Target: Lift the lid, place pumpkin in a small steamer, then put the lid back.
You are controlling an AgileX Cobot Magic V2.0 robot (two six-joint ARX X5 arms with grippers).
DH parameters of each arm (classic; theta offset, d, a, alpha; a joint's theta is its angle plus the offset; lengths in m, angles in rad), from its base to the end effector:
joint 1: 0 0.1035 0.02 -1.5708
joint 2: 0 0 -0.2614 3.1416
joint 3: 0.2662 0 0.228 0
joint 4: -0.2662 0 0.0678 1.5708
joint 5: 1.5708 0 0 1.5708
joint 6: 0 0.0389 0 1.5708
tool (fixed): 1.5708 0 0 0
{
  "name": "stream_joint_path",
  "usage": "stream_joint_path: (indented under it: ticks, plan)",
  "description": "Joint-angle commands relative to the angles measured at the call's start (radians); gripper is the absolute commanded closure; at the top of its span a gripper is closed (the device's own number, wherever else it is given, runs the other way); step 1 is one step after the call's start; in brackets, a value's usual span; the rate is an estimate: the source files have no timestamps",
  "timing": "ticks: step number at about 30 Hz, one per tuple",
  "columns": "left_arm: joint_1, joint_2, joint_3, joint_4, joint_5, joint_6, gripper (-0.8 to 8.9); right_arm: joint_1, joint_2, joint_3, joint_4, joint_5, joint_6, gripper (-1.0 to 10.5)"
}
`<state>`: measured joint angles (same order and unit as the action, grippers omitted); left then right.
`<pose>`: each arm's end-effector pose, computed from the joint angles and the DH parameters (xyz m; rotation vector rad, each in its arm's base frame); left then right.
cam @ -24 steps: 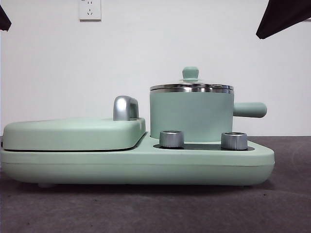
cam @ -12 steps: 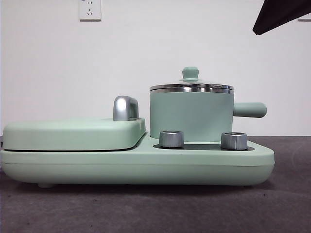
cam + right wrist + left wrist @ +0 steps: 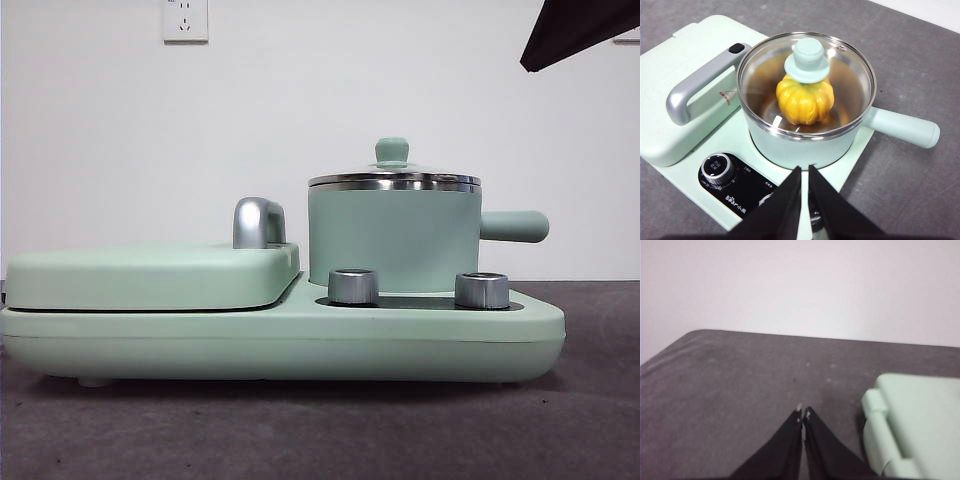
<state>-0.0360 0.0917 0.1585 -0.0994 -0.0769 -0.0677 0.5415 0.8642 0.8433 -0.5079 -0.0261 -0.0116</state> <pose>0.0818 0.0000 0.1985 -0.0658 0.0311 0.0420 0.1397 0.0852 0.3039 -0.1476 0.5150 0.5572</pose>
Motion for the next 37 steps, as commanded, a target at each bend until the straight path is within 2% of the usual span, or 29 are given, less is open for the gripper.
stream_joint_path:
  ticks: [1, 7, 12, 30, 37]
  plan:
    - [0.012, -0.029, -0.052, 0.03, -0.002, -0.005, 8.07, 0.006, 0.003, 0.006, 0.01, 0.0, 0.004, 9.3]
    - [0.037, -0.09, -0.147, 0.027, -0.002, -0.005, 8.07, 0.006, 0.003, 0.006, 0.01, 0.0, 0.004, 9.3]
    - [0.036, -0.089, -0.146, 0.005, -0.002, -0.029, 8.07, 0.006, 0.003, 0.006, 0.014, 0.0, 0.004, 9.3]
    - [0.036, -0.089, -0.146, 0.015, -0.002, -0.029, 8.07, 0.006, 0.003, 0.006, 0.014, 0.0, 0.003, 9.3]
    - [0.036, -0.089, -0.146, 0.015, -0.002, -0.029, 8.07, -0.043, -0.064, -0.038, 0.057, 0.058, -0.095, 9.3]
